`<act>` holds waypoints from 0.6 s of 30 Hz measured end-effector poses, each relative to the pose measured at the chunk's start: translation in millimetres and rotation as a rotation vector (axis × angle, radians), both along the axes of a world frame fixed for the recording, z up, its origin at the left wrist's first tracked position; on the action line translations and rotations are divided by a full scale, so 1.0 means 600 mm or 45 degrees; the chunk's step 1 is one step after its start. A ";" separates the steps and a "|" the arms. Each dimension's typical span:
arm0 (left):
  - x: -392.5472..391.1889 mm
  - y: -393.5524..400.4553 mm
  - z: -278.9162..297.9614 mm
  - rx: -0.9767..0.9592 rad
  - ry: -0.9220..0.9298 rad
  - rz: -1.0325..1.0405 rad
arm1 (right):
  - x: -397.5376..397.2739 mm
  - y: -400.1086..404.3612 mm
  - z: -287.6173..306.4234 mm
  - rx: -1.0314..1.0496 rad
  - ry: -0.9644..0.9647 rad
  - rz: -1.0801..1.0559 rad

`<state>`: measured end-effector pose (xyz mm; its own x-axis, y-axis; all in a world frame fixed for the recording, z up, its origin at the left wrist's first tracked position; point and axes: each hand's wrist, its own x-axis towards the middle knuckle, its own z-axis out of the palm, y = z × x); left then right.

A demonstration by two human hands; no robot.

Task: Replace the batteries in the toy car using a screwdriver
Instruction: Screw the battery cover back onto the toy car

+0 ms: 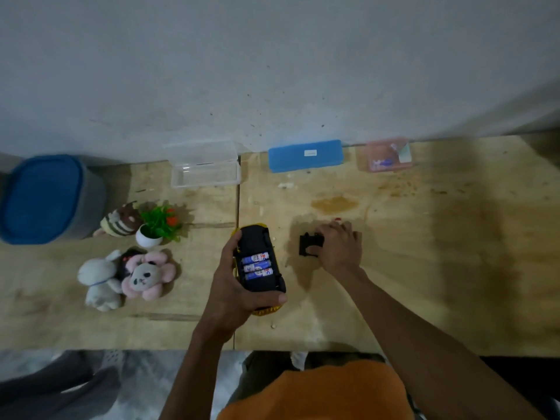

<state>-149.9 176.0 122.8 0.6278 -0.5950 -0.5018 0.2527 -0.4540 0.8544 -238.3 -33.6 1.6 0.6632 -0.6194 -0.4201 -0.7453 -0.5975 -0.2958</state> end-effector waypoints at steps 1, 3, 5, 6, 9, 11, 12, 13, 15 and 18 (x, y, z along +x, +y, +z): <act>0.002 -0.002 0.000 -0.008 0.008 -0.003 | 0.002 -0.001 0.000 -0.001 0.004 -0.016; 0.008 -0.003 0.004 -0.023 0.012 -0.008 | 0.007 -0.003 0.003 -0.003 0.024 -0.038; 0.013 -0.002 0.007 -0.035 0.023 -0.011 | 0.010 -0.003 0.000 -0.010 0.021 -0.067; 0.016 0.000 0.008 -0.043 0.035 -0.008 | 0.010 -0.001 0.002 -0.029 0.009 -0.076; 0.026 0.008 0.014 -0.067 0.055 -0.006 | 0.013 -0.001 0.004 -0.077 -0.031 -0.111; 0.033 0.013 0.017 -0.094 0.082 -0.010 | 0.012 -0.003 0.007 0.042 -0.126 -0.225; 0.038 0.016 0.019 -0.106 0.091 -0.017 | 0.011 -0.004 0.012 0.144 -0.206 -0.300; 0.042 0.018 0.022 -0.111 0.086 -0.029 | 0.010 -0.006 0.021 0.250 -0.294 -0.362; 0.051 0.020 0.029 -0.117 0.052 -0.055 | 0.011 -0.010 0.056 0.413 -0.513 -0.475; 0.067 0.015 0.048 -0.156 0.034 -0.101 | 0.026 -0.018 0.151 0.453 -0.805 -0.556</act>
